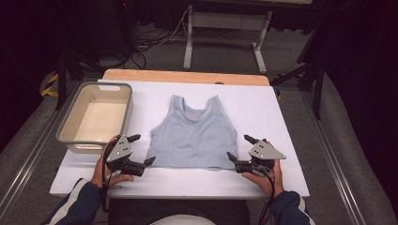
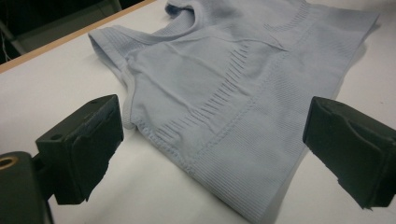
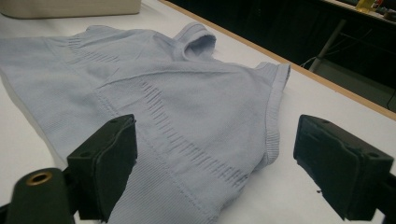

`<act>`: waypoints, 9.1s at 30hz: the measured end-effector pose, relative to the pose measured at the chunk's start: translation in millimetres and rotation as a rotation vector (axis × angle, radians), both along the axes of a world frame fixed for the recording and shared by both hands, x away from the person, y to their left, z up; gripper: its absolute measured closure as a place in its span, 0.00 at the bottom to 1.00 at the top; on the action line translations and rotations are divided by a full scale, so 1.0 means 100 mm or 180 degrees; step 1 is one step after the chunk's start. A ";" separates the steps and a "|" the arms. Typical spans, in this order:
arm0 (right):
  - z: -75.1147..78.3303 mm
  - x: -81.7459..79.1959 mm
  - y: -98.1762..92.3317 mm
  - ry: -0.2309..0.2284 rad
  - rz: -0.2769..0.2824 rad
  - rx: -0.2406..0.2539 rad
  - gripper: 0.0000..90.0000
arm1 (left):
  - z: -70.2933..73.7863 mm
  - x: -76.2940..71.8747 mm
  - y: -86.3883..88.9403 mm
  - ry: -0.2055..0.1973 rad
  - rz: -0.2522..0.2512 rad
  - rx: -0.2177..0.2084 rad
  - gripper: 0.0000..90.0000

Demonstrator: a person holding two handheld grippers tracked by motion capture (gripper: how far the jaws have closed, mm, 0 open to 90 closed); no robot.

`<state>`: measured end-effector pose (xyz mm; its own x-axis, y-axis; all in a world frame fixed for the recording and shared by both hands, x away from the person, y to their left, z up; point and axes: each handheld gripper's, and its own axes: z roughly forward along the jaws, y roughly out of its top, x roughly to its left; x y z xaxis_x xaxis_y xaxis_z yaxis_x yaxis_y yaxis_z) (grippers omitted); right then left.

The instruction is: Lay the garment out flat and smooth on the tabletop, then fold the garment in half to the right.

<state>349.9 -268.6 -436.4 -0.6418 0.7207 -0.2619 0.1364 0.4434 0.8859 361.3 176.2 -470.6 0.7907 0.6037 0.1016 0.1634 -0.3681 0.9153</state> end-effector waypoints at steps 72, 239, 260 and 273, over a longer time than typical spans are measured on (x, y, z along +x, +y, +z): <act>0.51 1.09 1.11 0.0482 0.0255 0.0313 0.28 | -0.05 0.07 -0.12 0.0569 0.0024 0.0142 0.16; 0.16 2.36 2.72 0.1267 -0.0032 0.0009 0.96 | 0.11 -0.01 0.08 0.0770 0.0292 0.0493 0.90; 0.57 2.26 2.35 0.1069 0.0091 0.0228 0.95 | 0.51 0.03 -0.32 0.0437 -0.0032 0.0123 0.89; 0.64 2.25 1.85 0.1043 -0.0002 0.0437 0.95 | 0.60 0.17 -0.98 0.0391 -0.0461 0.0084 0.89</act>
